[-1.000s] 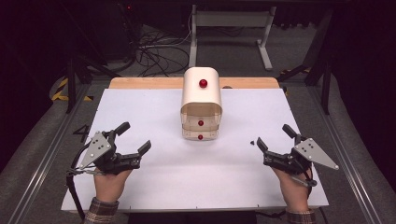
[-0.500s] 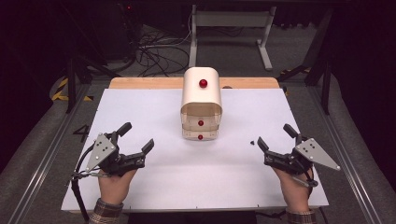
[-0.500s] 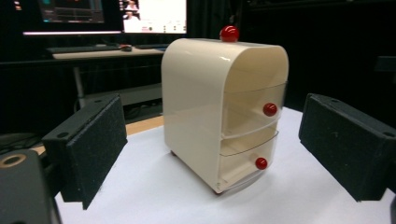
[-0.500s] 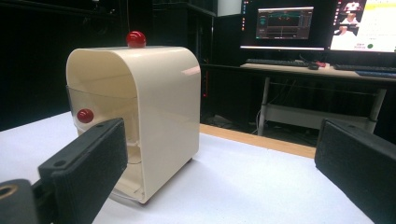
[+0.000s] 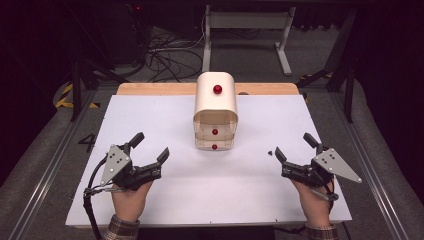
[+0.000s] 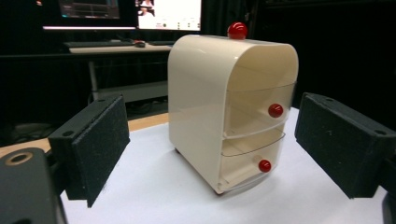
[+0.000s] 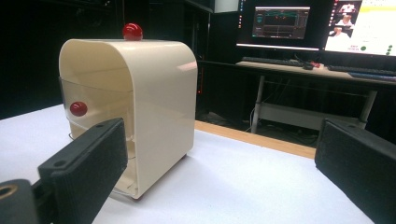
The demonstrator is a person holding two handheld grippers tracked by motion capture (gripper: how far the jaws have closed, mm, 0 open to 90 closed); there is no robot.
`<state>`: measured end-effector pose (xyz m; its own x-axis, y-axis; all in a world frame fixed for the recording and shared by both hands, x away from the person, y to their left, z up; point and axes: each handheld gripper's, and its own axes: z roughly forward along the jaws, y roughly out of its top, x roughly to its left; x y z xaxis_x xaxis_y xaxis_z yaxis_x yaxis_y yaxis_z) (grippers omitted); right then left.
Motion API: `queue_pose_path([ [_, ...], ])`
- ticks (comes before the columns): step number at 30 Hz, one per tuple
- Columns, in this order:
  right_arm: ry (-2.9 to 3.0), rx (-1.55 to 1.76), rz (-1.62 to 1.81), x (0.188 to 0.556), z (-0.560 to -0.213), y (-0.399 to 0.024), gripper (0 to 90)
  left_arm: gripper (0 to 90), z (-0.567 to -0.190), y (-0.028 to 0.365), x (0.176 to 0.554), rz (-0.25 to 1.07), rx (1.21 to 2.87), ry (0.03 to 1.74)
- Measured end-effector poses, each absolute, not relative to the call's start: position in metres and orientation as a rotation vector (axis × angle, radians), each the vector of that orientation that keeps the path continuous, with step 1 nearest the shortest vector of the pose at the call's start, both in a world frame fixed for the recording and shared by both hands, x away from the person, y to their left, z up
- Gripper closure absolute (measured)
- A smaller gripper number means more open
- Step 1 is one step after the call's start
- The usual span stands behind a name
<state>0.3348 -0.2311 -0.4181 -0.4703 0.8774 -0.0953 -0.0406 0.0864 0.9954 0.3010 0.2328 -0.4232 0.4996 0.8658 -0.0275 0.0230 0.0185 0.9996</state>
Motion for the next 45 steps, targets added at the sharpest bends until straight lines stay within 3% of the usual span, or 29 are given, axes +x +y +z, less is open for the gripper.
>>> queue_pose_path([
  [45,1.56,0.865,1.497,0.335,-0.415,-0.238,3.4,10.6,-0.427,0.184,0.301,0.839,1.374,0.925],
])
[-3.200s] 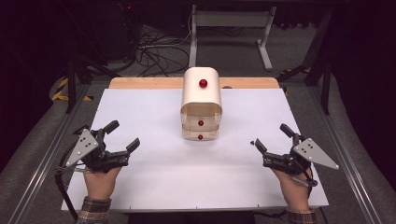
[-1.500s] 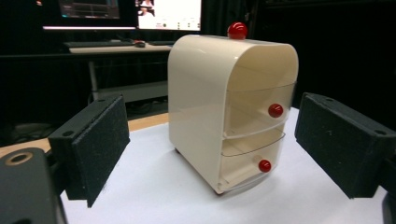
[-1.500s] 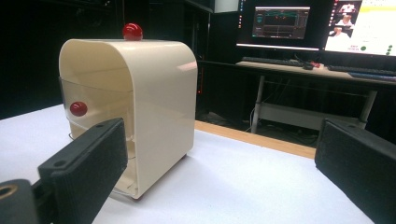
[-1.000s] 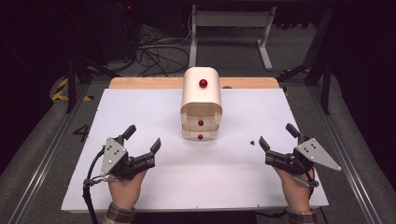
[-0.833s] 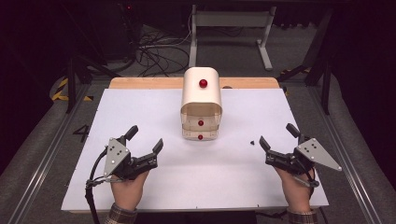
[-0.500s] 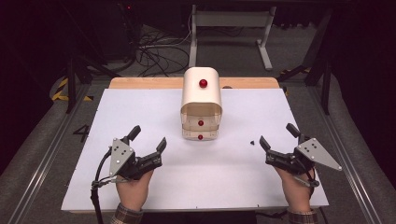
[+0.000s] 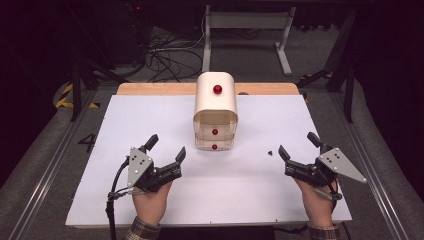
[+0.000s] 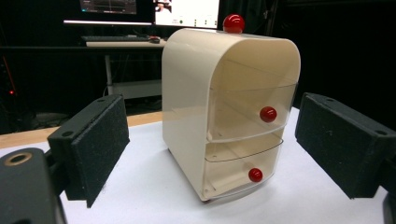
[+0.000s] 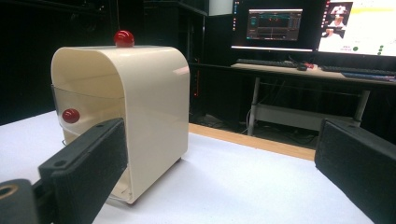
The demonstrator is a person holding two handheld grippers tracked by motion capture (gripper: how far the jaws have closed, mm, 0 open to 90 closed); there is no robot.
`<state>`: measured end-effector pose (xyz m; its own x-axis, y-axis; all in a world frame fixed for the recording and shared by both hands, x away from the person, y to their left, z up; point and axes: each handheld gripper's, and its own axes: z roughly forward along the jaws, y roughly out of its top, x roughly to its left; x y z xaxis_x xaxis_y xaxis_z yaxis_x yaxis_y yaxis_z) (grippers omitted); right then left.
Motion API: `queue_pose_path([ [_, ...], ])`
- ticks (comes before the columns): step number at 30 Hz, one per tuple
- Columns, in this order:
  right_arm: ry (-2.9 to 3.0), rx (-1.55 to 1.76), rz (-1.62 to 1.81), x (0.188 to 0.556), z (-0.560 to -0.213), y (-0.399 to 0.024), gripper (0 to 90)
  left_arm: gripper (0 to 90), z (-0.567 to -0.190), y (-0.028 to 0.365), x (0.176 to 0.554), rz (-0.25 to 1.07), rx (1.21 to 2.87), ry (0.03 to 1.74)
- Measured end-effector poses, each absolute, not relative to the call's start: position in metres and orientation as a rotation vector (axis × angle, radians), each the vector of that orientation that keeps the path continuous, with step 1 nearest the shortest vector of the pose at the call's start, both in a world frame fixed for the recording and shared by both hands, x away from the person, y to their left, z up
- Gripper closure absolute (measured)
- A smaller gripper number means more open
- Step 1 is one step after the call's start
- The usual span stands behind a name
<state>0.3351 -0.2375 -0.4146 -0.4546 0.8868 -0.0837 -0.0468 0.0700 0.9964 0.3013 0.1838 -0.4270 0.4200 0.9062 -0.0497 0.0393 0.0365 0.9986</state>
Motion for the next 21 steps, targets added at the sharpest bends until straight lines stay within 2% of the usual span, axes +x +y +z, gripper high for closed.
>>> queue_pose_path([
  [21,1.55,0.868,1.503,0.333,-0.413,-0.239,3.4,10.7,-0.431,0.155,0.306,0.815,1.398,0.918],
])
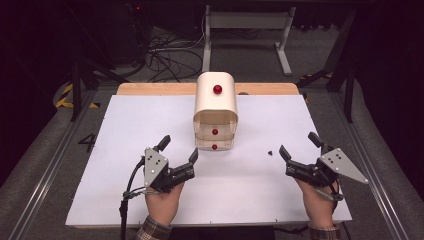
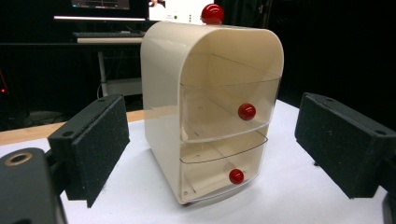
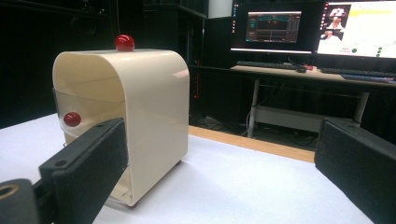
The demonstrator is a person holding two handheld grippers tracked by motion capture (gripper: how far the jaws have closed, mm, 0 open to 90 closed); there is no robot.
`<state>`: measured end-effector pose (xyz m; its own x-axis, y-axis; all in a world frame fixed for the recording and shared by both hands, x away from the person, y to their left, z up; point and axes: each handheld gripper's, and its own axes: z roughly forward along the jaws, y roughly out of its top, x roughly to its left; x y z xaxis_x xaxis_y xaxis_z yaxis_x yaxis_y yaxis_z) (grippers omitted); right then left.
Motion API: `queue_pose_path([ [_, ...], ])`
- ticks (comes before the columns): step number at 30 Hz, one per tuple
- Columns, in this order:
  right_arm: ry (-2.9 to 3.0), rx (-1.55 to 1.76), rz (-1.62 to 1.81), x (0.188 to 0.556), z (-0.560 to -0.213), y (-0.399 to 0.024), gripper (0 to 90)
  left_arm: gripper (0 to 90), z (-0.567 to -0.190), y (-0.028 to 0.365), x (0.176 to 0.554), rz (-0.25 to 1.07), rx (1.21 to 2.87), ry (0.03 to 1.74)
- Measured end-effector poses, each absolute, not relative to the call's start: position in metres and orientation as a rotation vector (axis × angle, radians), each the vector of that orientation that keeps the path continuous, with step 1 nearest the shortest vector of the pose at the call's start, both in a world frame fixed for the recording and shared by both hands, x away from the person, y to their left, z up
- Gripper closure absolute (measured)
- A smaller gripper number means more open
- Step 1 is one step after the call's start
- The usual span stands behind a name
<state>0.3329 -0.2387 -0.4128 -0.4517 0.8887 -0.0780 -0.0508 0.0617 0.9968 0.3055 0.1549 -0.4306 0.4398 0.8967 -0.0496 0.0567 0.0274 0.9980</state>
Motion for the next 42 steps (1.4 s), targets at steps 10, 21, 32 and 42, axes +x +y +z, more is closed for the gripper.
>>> queue_pose_path([
  [10,1.548,0.871,1.504,0.333,-0.413,-0.239,3.4,11.5,-0.435,0.14,0.309,0.802,1.418,0.925],
  [21,1.539,0.87,1.506,0.332,-0.411,-0.24,3.4,14.8,-0.437,0.131,0.311,0.819,1.418,0.93],
  [32,1.539,0.869,1.506,0.332,-0.411,-0.24,3.4,19.2,-0.439,0.122,0.315,0.821,1.442,0.928],
  [42,1.533,0.873,1.508,0.331,-0.411,-0.24,3.4,24.9,-0.441,0.115,0.318,0.84,1.444,0.932],
])
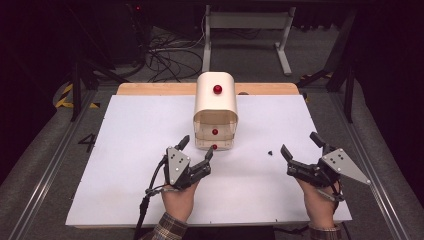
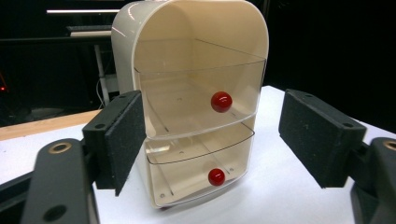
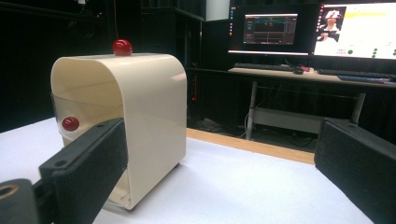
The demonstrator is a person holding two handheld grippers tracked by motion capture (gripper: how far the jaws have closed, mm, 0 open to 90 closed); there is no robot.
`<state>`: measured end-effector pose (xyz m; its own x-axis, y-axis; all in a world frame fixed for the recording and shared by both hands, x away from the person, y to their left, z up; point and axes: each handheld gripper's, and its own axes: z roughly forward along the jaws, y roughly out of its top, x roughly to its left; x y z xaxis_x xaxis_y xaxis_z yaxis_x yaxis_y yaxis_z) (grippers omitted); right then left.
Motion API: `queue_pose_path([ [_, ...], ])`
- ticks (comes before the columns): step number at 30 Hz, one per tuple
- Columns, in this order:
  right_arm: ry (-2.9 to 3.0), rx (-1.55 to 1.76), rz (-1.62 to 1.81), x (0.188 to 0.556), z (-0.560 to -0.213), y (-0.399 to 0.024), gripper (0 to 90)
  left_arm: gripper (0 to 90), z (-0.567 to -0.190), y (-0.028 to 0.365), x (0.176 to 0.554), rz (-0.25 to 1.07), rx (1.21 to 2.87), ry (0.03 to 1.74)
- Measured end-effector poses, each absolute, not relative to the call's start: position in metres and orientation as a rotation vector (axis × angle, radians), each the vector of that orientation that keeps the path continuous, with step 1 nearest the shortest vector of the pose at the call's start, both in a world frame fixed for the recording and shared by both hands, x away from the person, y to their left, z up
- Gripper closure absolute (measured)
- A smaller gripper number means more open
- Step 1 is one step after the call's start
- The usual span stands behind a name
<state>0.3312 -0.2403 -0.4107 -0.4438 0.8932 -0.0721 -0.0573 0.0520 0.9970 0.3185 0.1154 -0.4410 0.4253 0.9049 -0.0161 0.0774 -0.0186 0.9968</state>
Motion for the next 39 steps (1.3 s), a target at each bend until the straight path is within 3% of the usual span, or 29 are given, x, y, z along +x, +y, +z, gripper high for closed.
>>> queue_pose_path([
  [17,1.535,0.88,1.509,0.332,-0.412,-0.24,3.8,35.9,-0.442,0.107,0.324,0.864,1.457,0.92],
  [39,1.527,0.89,1.51,0.332,-0.412,-0.241,4.0,40.9,-0.448,0.088,0.332,0.901,1.469,0.934],
])
